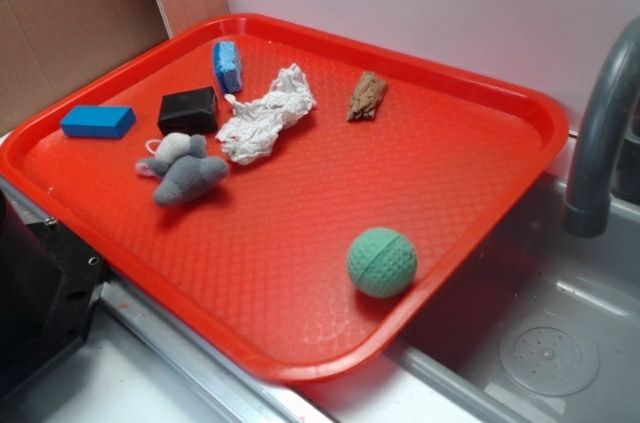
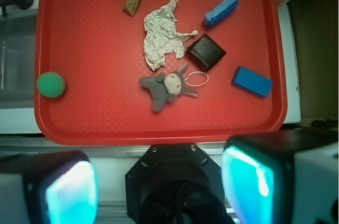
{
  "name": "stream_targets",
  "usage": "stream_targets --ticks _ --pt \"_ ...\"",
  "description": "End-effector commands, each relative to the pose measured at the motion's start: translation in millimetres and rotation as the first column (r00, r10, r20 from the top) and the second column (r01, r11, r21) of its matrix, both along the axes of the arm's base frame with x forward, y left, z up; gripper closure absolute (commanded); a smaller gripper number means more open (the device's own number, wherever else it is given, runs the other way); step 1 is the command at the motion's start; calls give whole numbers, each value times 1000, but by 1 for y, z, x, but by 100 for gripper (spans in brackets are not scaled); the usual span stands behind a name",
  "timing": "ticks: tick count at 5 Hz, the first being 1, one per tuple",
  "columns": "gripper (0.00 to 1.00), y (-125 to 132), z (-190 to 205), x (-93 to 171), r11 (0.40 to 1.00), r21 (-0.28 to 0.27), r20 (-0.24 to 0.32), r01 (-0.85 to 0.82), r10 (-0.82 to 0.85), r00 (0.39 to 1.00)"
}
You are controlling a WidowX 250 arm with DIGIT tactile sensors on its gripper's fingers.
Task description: Grab the blue block.
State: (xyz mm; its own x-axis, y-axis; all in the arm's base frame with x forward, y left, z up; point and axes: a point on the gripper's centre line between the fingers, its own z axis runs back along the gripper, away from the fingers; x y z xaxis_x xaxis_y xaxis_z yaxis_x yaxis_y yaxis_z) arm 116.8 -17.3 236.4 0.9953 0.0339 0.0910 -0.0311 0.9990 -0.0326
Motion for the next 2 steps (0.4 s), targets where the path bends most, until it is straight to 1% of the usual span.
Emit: stream_targets --ticks 1,2 --pt "0 0 0 0 1000 0 0 0 0 1000" --pt "0 19 -17 31 989 47 11 138 -139 990"
